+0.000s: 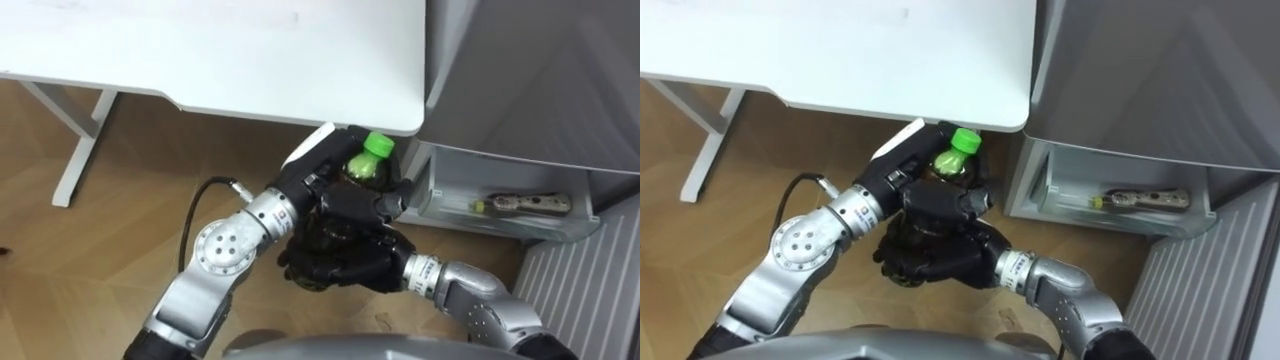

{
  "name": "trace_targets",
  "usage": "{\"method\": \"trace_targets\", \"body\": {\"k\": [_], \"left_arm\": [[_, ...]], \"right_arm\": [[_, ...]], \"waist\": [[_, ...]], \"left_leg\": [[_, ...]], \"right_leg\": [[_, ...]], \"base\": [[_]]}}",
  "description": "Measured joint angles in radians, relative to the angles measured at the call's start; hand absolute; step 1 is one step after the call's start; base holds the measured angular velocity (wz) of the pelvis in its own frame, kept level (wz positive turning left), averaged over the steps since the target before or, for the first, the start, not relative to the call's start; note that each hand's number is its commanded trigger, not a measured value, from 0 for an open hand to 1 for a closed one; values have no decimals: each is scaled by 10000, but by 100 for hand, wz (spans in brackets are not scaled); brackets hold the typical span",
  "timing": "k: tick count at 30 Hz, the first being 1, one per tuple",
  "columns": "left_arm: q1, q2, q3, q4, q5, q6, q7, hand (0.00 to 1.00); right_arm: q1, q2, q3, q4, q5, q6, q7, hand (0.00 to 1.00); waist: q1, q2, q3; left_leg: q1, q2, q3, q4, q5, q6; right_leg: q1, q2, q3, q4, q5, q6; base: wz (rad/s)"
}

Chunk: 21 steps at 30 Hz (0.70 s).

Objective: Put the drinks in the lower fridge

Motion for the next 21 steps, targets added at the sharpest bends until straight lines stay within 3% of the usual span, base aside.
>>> {"method": "trace_targets", "body": {"k": [4, 9, 10, 11, 13, 21], "left_arm": [[-1, -66, 78, 0, -350, -2, 184, 100], [0, -66, 88, 0, -362, -2, 186, 100], [0, -68, 96, 0, -363, -2, 190, 90], [0, -77, 112, 0, -364, -2, 194, 54], [0, -85, 131, 0, -364, -2, 194, 0], [-2, -98, 169, -1, -543, -13, 291, 0]], "right_arm": [[0, 38, -1, 0, 0, -125, -9, 100], [0, 84, -34, 53, 5, -125, -11, 100], [0, 91, -41, 57, 5, -128, -11, 100], [0, 105, -48, 59, 5, -131, -11, 100], [0, 120, -57, 64, 5, -132, -11, 100], [0, 132, -42, 136, 5, -126, -1, 100]], "waist": [[1, 2, 7], [-2, -16, 89], [-1, -16, 89], [-1, -17, 89], [-2, -17, 89], [-20, -20, 89]], "left_leg": [[2, 3, -6, -20, 0, 0], [-16, 4, -6, -21, 0, -1], [-16, 4, -6, -24, -1, -1], [-16, 4, -6, -34, -1, -1], [-15, 4, -6, -40, -1, -1], [-67, 3, -7, -38, -1, -1]], "right_leg": [[1, 4, -2, 0, 0, 0], [-8, 6, -3, -2, 0, 0], [-10, 6, -3, -3, 0, 0], [-11, 6, -3, -5, 0, 0], [-14, 6, -5, -11, 0, 1], [-47, 6, -10, -13, 0, 1]], "base": [[0], [0], [0], [0], [0], [0]]}}
